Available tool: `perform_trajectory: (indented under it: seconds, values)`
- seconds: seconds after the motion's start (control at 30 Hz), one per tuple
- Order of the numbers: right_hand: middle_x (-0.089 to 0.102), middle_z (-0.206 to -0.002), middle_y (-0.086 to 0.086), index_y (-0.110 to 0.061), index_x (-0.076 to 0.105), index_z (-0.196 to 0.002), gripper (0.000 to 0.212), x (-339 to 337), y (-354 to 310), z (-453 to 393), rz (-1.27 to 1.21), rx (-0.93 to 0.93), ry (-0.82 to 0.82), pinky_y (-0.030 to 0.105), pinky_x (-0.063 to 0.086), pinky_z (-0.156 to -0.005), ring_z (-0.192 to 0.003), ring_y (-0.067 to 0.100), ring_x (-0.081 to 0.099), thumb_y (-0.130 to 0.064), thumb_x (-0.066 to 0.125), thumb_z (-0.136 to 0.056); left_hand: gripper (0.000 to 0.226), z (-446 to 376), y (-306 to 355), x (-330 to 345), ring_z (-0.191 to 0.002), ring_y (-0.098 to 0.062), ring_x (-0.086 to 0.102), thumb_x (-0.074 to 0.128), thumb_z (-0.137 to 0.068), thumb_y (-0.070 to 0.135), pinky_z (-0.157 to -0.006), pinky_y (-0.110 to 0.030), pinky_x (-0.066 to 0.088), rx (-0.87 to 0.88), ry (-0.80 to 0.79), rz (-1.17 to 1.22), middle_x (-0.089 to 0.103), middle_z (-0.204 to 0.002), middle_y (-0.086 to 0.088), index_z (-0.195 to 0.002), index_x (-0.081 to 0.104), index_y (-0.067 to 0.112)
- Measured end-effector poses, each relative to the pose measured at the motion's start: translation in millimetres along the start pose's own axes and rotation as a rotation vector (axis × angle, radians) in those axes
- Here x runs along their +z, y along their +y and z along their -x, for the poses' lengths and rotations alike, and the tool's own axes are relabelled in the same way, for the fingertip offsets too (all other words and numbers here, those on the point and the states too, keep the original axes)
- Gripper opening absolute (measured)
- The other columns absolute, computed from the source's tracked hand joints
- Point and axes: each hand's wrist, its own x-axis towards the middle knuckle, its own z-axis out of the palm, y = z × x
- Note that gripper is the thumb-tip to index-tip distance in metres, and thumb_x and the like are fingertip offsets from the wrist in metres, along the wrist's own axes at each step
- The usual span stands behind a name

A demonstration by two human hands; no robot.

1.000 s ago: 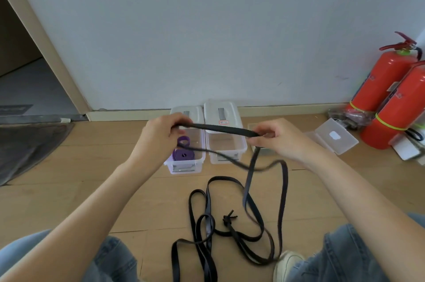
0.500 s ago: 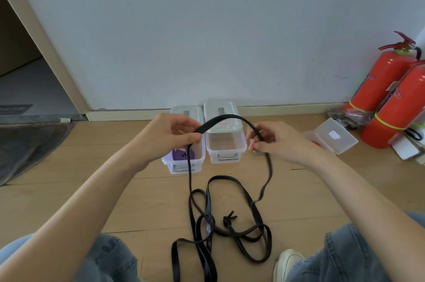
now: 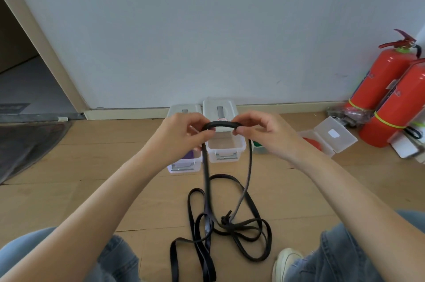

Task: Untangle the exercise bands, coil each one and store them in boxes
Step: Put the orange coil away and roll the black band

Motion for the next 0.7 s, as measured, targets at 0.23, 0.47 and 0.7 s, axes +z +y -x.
perform_trajectory:
  seconds: [0.23, 0.47, 0.7]
  values:
    - [0.067, -0.081, -0.01, -0.03, 0.065, -0.082, 0.012, 23.4, -0.8, 2.4, 0.041, -0.021, -0.153, 0.012, 0.041, -0.064, -0.071, 0.005, 0.056, -0.023, 0.073, -0.077, 0.009, 1.8, 14.9, 5.2, -0.064, -0.009, 0.068, 0.067, -0.082, 0.012, -0.061, -0.013, 0.05, 0.02, 0.013, 0.447, 0.071, -0.072, 0.007, -0.078, 0.068, 0.02]
    - [0.061, -0.064, -0.017, -0.017, 0.069, -0.08, 0.012, 16.8, 2.3, -0.4, 0.111, -0.016, -0.081, 0.007, 0.037, -0.056, -0.056, -0.005, 0.051, -0.025, 0.075, -0.075, 0.01, 4.6, 13.4, 5.4, -0.064, -0.005, 0.068, 0.068, -0.081, 0.014, -0.058, -0.012, 0.05, 0.012, 0.023, 0.425, 0.072, -0.071, 0.009, -0.078, 0.067, 0.023]
    - [0.059, -0.075, -0.014, -0.028, 0.062, -0.085, 0.005, 3.8, 0.7, -0.9, 0.331, -0.038, 0.069, 0.02, 0.035, -0.065, -0.071, -0.001, 0.049, -0.026, 0.066, -0.083, 0.011, 4.8, 12.1, 3.3, -0.069, -0.003, 0.067, 0.069, -0.079, 0.023, -0.069, -0.012, 0.051, 0.054, 0.02, 0.293, 0.071, -0.075, 0.011, -0.076, 0.066, 0.032]
